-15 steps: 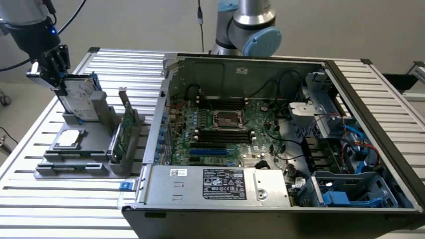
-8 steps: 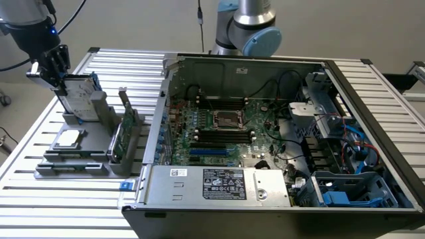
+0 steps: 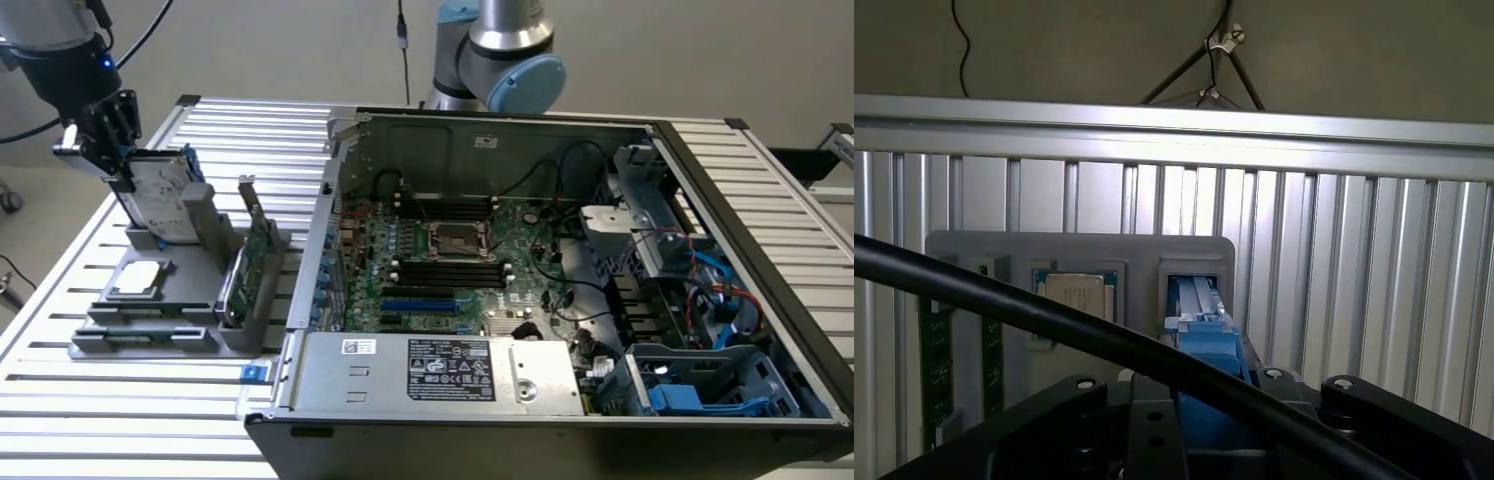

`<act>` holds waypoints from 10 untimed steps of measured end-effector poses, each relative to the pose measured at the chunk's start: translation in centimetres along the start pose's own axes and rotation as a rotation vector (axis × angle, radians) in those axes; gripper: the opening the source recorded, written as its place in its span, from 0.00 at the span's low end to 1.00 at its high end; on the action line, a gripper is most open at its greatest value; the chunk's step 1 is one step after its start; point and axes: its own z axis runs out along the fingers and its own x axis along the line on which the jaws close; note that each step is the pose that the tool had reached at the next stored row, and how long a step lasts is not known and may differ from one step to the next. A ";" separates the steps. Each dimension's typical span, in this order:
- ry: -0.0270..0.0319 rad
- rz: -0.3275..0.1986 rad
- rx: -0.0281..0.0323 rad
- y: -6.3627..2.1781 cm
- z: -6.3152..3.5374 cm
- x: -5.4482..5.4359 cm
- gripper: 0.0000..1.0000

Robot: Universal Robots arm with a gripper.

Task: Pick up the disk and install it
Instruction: 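Pick up the disk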

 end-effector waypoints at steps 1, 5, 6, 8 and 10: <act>0.0000 0.000 0.0001 0.00 0.00 0.0 0.33; 0.0001 0.000 0.0000 0.01 -0.16 0.0 0.33; 0.0000 0.000 0.0001 0.01 -0.26 0.0 0.33; 0.0000 0.000 -0.0001 0.02 -0.58 0.0 0.33; 0.0000 0.000 -0.0001 0.03 -0.90 0.0 0.33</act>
